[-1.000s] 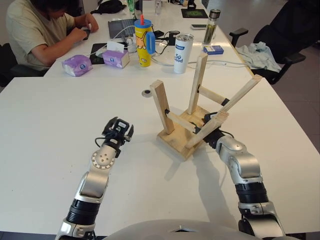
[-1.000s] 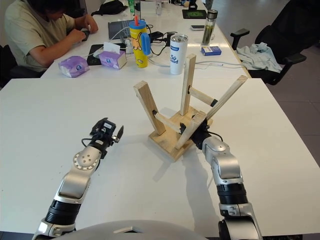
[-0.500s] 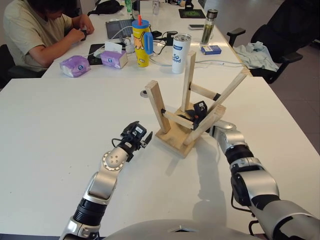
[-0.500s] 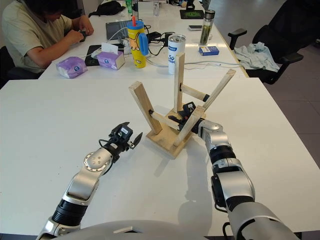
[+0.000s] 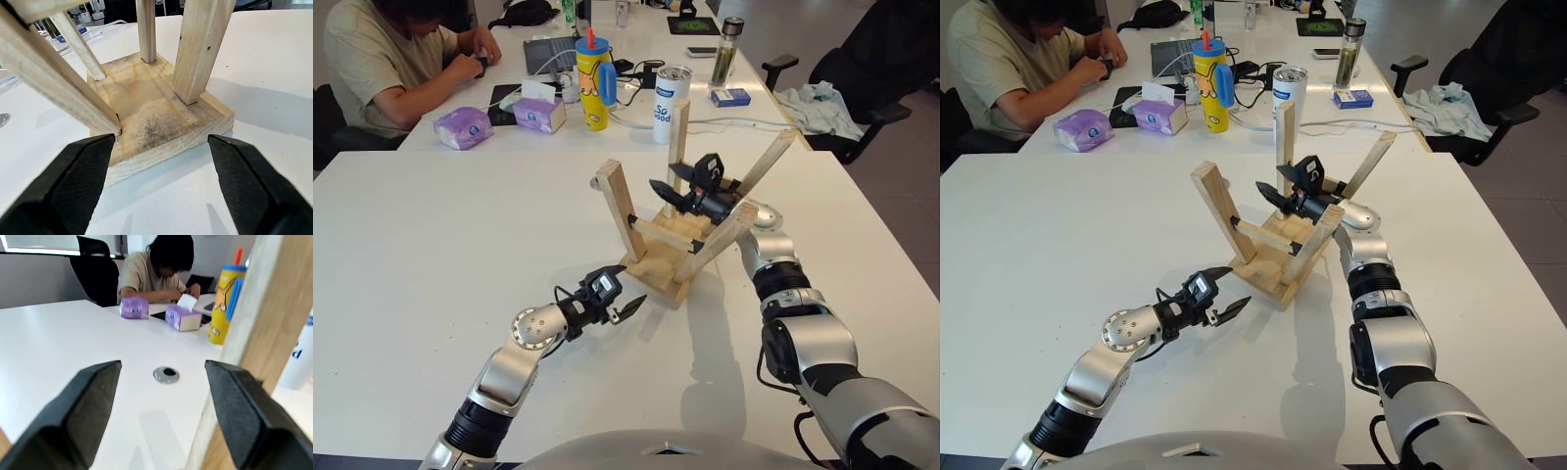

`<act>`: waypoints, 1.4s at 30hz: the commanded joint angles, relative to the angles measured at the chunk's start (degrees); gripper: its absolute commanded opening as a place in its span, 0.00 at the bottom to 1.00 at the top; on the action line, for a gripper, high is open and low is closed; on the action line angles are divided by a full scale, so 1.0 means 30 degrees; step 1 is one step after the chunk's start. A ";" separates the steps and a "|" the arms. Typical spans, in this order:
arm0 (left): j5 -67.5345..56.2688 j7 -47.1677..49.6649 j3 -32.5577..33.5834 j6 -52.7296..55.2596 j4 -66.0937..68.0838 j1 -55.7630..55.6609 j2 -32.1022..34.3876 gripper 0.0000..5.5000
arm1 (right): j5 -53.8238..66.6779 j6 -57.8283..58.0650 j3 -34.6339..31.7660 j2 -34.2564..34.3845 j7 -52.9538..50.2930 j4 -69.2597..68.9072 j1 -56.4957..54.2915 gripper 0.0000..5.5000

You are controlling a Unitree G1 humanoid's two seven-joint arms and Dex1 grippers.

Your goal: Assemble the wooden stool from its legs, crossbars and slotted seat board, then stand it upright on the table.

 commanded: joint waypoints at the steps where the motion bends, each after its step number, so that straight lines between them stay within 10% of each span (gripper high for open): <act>1: 0.0544 0.0170 -0.0735 -0.1439 0.2331 -0.1460 -0.0875 0.65 | 0.1280 0.3199 -0.0192 -0.0993 0.0575 -0.5483 0.1122 0.58; 15: 0.5040 0.2560 -0.3037 -0.3018 1.2378 -0.5299 -0.1529 0.65 | 0.7000 1.2948 -0.3639 -0.4476 -0.1219 -1.4378 0.0274 0.58; 33: 0.1758 0.0425 0.0090 -0.1630 1.5199 -0.5971 -0.1754 0.65 | 1.5003 1.7642 -0.6527 -0.3306 -0.7581 -1.9167 -0.2504 0.58; 36: 0.1810 0.0461 0.0198 -0.1610 1.5356 -0.6042 -0.1823 0.65 | 1.4546 1.9459 -0.3921 -0.3153 -0.8224 -2.1721 0.4121 0.58; 39: 0.1834 0.0465 0.0270 -0.1511 1.5497 -0.6254 -0.1919 0.65 | 0.9279 1.9435 0.3244 -0.6152 -0.8158 -2.0992 1.2919 0.58; 42: 0.1739 0.0550 0.0552 -0.1499 1.5595 -0.6222 -0.1741 0.65 | 0.9211 1.7984 0.1597 -0.4717 -0.8367 -2.0266 0.9504 0.58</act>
